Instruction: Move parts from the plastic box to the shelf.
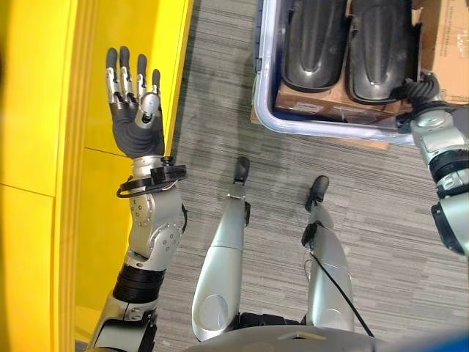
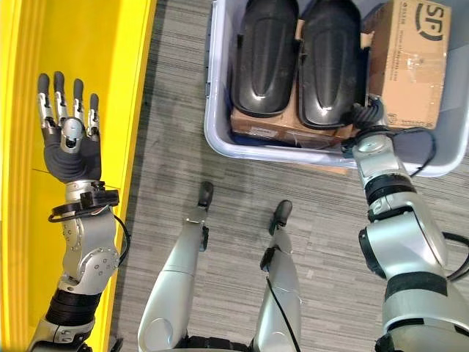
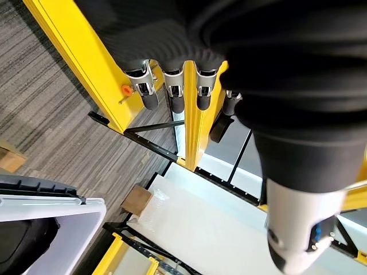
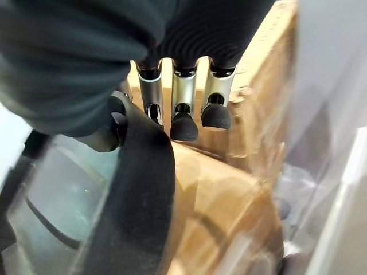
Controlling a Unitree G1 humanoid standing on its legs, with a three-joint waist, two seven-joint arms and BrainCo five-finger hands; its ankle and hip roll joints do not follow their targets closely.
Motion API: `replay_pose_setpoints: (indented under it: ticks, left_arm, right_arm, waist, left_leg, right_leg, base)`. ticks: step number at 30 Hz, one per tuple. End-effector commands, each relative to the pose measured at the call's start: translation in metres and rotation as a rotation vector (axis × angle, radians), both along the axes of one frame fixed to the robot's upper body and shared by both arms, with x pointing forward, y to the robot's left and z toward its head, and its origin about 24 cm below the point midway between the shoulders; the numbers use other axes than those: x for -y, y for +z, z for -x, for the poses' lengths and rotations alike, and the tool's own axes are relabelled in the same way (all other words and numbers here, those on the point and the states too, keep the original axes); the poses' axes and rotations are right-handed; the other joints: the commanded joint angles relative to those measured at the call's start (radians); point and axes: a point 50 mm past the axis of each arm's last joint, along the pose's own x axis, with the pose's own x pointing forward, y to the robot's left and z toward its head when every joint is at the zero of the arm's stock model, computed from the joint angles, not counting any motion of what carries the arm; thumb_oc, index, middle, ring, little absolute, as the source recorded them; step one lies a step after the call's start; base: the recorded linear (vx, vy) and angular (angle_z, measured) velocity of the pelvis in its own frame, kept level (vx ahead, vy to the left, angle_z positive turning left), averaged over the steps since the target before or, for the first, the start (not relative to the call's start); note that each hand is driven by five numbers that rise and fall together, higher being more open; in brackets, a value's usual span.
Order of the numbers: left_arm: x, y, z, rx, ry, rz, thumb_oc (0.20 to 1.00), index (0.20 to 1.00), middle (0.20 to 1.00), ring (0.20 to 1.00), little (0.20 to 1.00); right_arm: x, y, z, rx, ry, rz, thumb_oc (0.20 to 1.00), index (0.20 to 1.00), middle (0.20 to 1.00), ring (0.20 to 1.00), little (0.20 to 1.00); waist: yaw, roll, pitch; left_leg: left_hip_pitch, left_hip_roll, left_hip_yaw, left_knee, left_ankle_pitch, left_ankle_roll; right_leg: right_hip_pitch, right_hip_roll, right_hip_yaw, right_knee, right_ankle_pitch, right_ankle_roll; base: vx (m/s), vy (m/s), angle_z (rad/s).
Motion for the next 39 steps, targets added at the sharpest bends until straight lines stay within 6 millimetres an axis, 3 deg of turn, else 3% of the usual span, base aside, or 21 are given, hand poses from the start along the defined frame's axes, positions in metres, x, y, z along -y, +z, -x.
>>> replay_pose_setpoints:
  ticks: [1,2,11,20,24,28,32,39]
  left_arm:
    - [-0.009,0.008,0.01,0.068,0.026,-0.011,1.0,1.0,1.0,1.0,1.0]
    - [-0.013,0.006,0.011,0.055,0.039,-0.015,1.0,1.0,1.0,1.0,1.0]
    - [-0.022,-0.004,0.013,0.003,0.055,-0.025,1.0,1.0,1.0,1.0,1.0]
    - [-0.031,-0.023,0.017,-0.093,0.069,-0.06,1.0,1.0,1.0,1.0,1.0]
    - [-0.036,-0.033,0.02,-0.143,0.078,-0.074,1.0,1.0,1.0,1.0,1.0]
    - [-0.039,-0.038,0.021,-0.172,0.084,-0.078,1.0,1.0,1.0,1.0,1.0]
    - [-0.049,-0.06,0.026,-0.285,0.111,-0.098,1.0,1.0,1.0,1.0,1.0]
    - [-0.07,-0.083,0.039,-0.417,0.193,-0.13,1.0,1.0,1.0,1.0,1.0]
  right_arm:
    - [-0.008,0.035,0.006,0.247,0.056,-0.093,0.2,0.2,0.2,0.2,0.2]
    - [-0.013,0.035,0.013,0.32,0.093,-0.15,0.2,0.2,0.2,0.2,0.2]
    - [-0.026,0.012,0.04,0.438,0.188,-0.307,0.2,0.2,0.2,0.2,0.2]
    - [-0.04,-0.017,0.074,0.472,0.285,-0.4,0.2,0.2,0.2,0.2,0.2]
    - [-0.047,-0.038,0.091,0.435,0.328,-0.428,0.2,0.2,0.2,0.2,0.2]
    - [-0.047,-0.045,0.1,0.422,0.342,-0.436,0.2,0.2,0.2,0.2,0.2]
    - [-0.047,-0.068,0.118,0.327,0.37,-0.429,0.2,0.2,0.2,0.2,0.2]
    - [-0.049,-0.081,0.129,0.225,0.446,-0.386,0.2,0.2,0.2,0.2,0.2]
  waist:
    - [0.008,0.01,0.018]
    - [0.0,0.006,0.018]
    - [-0.01,-0.001,0.014]
    - [-0.024,0.007,-0.068]
    - [-0.039,0.008,-0.117]
    - [-0.047,0.007,-0.134]
    - [-0.067,0.005,-0.187]
    - [-0.063,-0.007,-0.25]
  left_leg:
    - [0.134,0.009,0.042,-0.121,-0.014,-0.025]
    - [0.165,0.01,0.041,-0.13,-0.013,-0.025]
    - [0.261,0.013,0.039,-0.15,-0.012,-0.024]
    - [0.344,0.02,0.037,-0.17,-0.014,-0.024]
    - [0.391,0.03,0.042,-0.197,-0.004,-0.027]
    - [0.414,0.034,0.043,-0.207,-0.002,-0.03]
    - [0.486,0.057,0.048,-0.244,0.01,-0.042]
    - [0.603,0.121,0.04,-0.277,0.021,-0.069]
  right_leg:
    - [0.117,-0.048,0.011,0.145,-0.16,0.04]
    - [0.145,-0.051,0.011,0.138,-0.158,0.041]
    - [0.242,-0.064,0.002,0.108,-0.155,0.043]
    - [0.319,-0.077,-0.009,0.083,-0.163,0.045]
    - [0.357,-0.08,-0.012,0.058,-0.16,0.046]
    - [0.378,-0.079,-0.015,0.048,-0.159,0.047]
    - [0.427,-0.069,-0.022,0.045,-0.174,0.047]
    - [0.497,-0.013,-0.038,0.129,-0.266,0.018]
  base:
    - [0.0,0.0,0.0]
    - [0.0,0.0,0.0]
    - [0.0,-0.006,-0.01]
    - [0.01,-0.01,-0.01]
    - [0.02,-0.008,0.0]
    - [0.02,-0.023,-0.02]
    - [0.04,-0.067,0.0]
    - [0.03,-0.149,-0.02]
